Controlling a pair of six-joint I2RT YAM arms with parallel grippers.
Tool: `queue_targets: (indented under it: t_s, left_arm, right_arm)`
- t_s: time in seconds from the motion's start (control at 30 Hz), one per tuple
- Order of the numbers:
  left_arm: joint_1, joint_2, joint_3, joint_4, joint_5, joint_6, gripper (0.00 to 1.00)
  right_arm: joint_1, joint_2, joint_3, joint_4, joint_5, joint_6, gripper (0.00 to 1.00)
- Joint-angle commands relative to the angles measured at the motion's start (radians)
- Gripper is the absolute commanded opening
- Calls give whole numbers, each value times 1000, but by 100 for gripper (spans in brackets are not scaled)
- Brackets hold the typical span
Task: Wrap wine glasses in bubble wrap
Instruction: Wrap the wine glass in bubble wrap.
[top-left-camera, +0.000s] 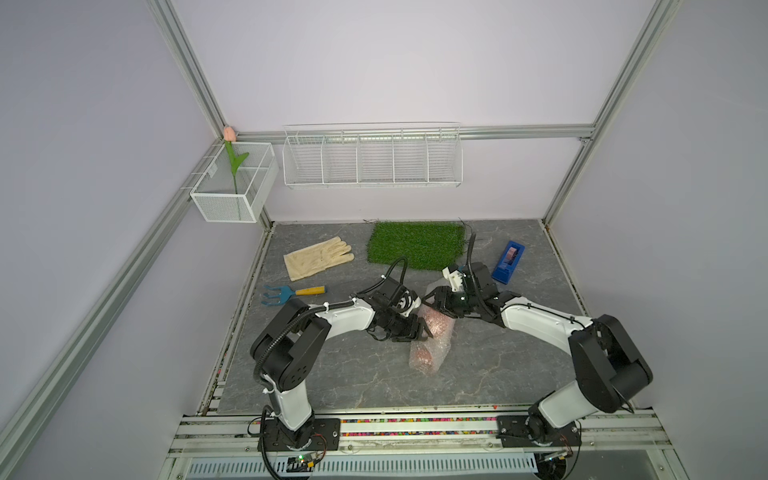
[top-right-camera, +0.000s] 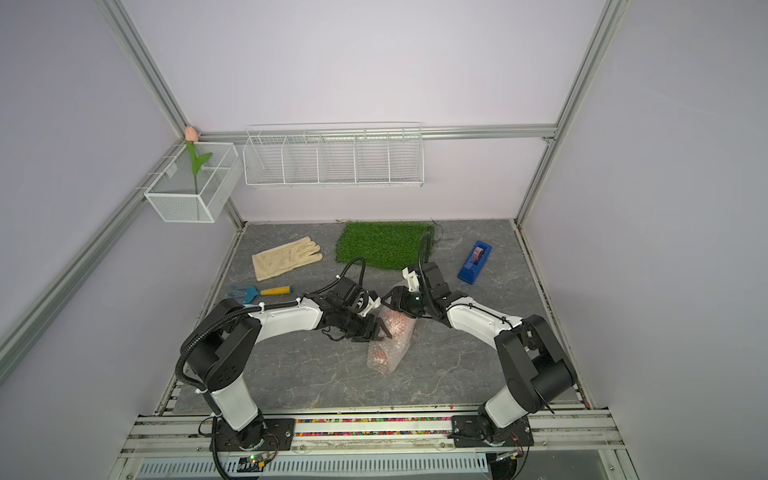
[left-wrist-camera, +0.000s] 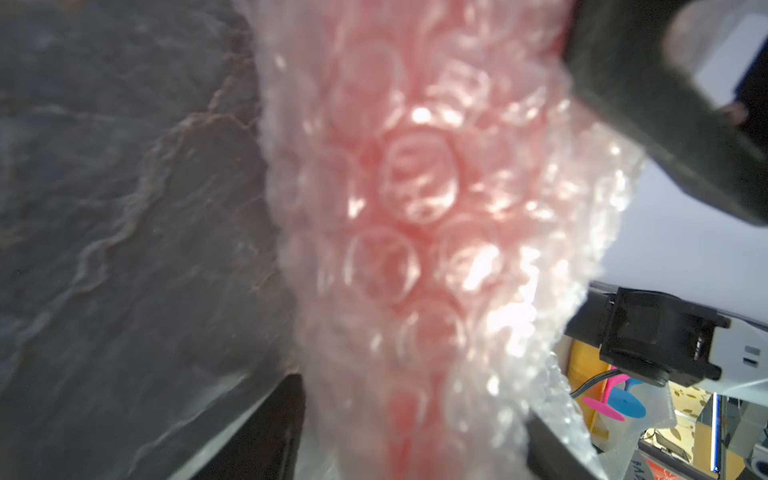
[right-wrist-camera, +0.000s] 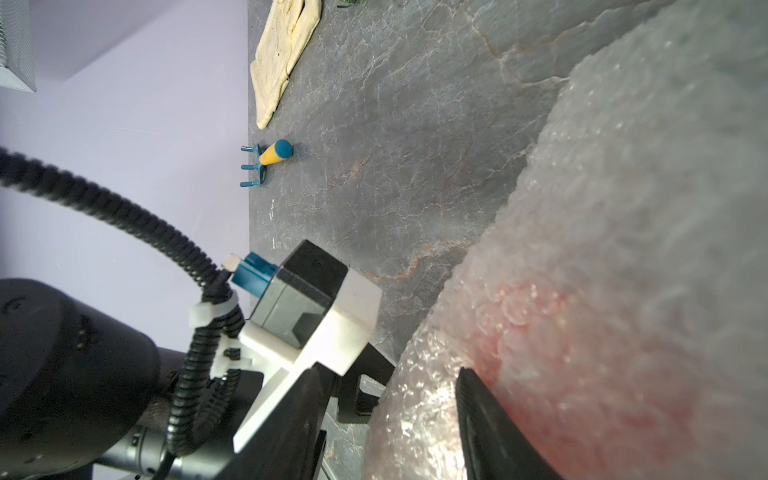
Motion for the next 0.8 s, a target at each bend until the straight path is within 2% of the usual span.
queue_targets:
  t_s: [0.0,0.13,0.2,0.37,0.57,0.77]
  left_arm:
    - [-1,21,-39,105,46,-33,59]
    - [-4,18,-60,150,36,-56,48]
    - [-5,18,-68,166,24,-70,40]
    - [-21,11,-81,218,0,-118,29]
    - [-27,-5,-82,200,-68,-144,25]
    - [-29,-53,-125,216,-203,-221,21]
  right_arm:
    - [-19,-14,-29,-123,50,-24,57]
    - [-54,-58,2,-183,30,-49,59]
    - [-86,-96,20,-239,21,-76,60]
    - [-181,-208,111,-377,2,-139,64]
    - [-357,-331,144,-514,30,-205,67]
    - [-613,-330,87,-490,-60,-210,67]
